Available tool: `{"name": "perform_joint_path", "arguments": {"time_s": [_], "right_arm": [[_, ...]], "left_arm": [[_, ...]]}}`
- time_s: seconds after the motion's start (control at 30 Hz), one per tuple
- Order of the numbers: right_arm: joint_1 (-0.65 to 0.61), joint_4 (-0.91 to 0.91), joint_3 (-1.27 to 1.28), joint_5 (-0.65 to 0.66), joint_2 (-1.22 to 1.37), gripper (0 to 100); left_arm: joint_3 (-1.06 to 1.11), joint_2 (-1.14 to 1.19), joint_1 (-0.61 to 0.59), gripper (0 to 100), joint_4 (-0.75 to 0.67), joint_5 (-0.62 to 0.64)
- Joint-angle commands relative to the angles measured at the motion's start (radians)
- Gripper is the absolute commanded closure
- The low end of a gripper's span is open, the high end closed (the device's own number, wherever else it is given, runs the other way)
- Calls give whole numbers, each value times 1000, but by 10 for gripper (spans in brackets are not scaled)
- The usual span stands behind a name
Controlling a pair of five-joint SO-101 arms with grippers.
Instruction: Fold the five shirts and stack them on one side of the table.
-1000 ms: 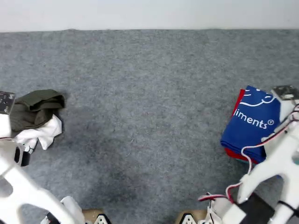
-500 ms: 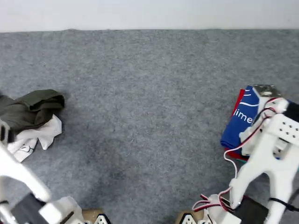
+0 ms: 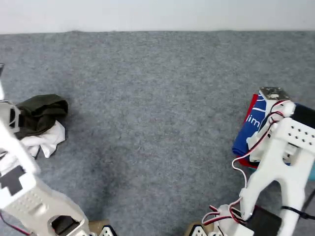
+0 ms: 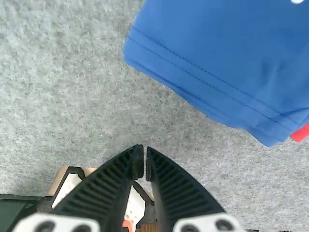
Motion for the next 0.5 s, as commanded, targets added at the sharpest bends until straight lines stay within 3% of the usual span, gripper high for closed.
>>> {"name": "perform_joint_path", "arguments": {"time_s": [0.0, 0.17, 0.33, 0.47], "right_arm": [[-7, 42, -8, -9, -44, 983], [-7, 42, -8, -9, -44, 983], [-7, 42, -8, -9, -45, 983], [-7, 42, -8, -9, -45, 983]], "left_arm": [[-85, 63, 23, 801, 6, 9], [-188, 209, 23, 814, 9, 15], [-300, 256, 41, 991, 15, 20], [-394, 247, 72, 988, 100, 26]]}}
